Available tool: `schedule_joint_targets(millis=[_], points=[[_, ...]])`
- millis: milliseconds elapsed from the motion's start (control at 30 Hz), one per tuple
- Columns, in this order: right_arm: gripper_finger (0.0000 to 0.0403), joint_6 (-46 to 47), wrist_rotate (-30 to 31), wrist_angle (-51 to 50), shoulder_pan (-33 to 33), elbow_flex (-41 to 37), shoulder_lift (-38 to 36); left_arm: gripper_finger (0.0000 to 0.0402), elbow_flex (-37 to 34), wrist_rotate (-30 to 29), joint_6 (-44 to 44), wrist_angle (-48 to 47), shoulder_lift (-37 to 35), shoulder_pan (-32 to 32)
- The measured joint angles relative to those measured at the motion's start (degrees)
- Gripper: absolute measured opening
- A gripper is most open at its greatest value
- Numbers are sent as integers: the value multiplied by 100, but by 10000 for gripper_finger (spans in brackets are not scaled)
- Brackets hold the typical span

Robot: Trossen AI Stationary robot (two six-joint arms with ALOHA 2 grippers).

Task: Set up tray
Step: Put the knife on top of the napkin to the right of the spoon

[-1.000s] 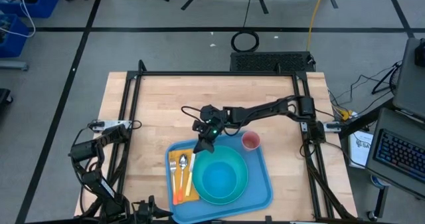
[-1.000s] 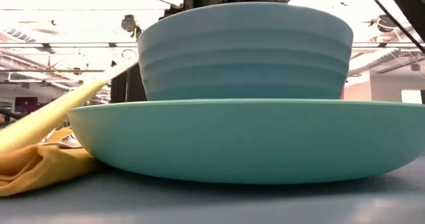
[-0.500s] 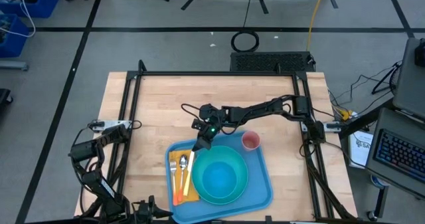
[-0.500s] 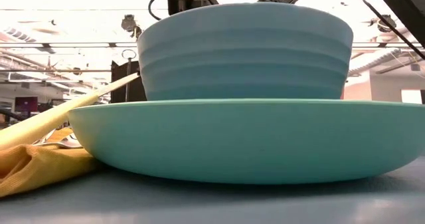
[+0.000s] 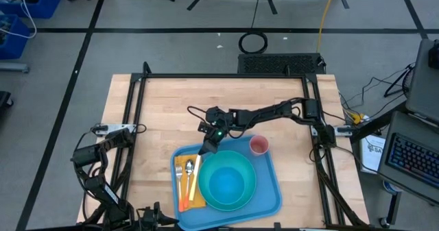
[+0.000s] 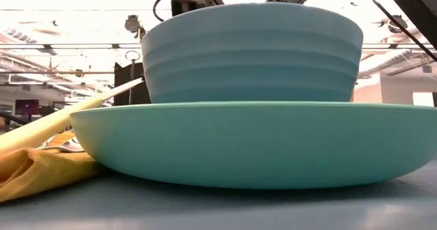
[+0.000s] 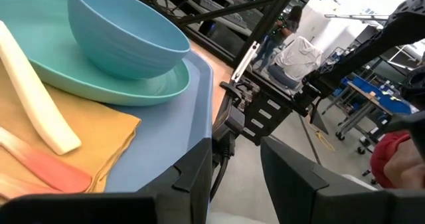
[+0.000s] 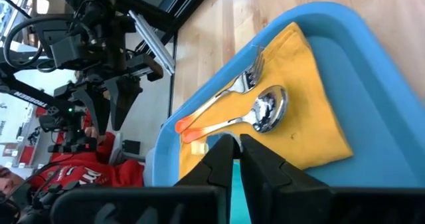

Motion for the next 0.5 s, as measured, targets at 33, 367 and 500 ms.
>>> schedule_joint_targets(millis=[33, 367, 500], points=[[17, -6, 3, -1, -6, 0, 0, 134, 0, 0, 0, 0, 0, 0], [40, -11, 3, 11, -6, 0, 0, 134, 0, 9, -6, 2, 0, 0], [56, -12, 115, 9, -8, 0, 0, 134, 0, 15, -22, 2, 0, 0]])
